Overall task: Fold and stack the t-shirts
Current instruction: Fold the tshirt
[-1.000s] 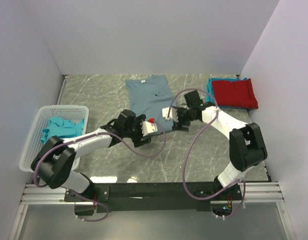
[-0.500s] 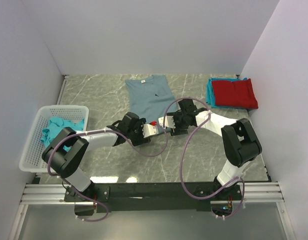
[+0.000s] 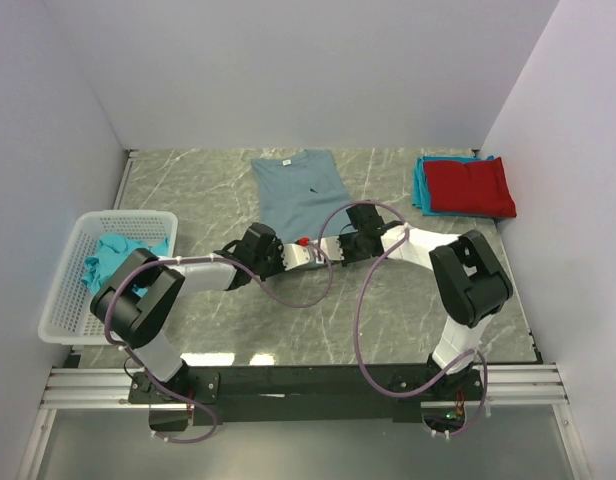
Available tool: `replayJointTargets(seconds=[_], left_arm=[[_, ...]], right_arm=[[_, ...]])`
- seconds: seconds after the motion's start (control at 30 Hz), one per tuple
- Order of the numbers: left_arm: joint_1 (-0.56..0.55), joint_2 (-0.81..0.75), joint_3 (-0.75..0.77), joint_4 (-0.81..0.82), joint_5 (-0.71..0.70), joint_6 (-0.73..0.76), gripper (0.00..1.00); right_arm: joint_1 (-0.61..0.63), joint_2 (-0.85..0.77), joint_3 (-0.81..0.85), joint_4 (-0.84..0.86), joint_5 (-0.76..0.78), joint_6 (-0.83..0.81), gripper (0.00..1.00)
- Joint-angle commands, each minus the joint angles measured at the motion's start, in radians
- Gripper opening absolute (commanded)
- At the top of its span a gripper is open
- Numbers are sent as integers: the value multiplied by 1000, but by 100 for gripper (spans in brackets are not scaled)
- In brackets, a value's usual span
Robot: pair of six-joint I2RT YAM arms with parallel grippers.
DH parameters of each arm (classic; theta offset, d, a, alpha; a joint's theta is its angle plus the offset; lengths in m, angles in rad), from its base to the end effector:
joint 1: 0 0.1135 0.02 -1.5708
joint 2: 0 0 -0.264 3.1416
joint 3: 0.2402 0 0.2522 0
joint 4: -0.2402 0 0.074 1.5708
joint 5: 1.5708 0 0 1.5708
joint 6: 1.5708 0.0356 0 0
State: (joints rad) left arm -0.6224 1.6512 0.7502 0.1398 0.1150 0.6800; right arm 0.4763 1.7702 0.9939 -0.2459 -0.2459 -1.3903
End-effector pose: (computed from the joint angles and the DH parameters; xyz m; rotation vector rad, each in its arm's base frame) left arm 0.2572 -0.1896 0.1464 1.4564 1.8163 -0.1052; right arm 0.3033 0.1662 0.1508 -2.0973 1.4433 -0.0338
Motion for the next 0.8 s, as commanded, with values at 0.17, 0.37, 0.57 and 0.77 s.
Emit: replayJointTargets(seconds=[0.17,0.37,0.57,0.77], left_arm=[[-42,-146,1,-292,188,-23,1],[-195,-324,-71,-413,314,-198,1],[-321,-435,-66,-459,357,-287,0],[-289,-433,3,-467,298,-211,0]], right_arm=[[13,-190,-121,-162,-68,-29,0],[25,-559,-333,-473,-187,-102,0],[54,-839,-394,-630,-228,-21,0],[50,-809,-276,-529,-175,146,0]])
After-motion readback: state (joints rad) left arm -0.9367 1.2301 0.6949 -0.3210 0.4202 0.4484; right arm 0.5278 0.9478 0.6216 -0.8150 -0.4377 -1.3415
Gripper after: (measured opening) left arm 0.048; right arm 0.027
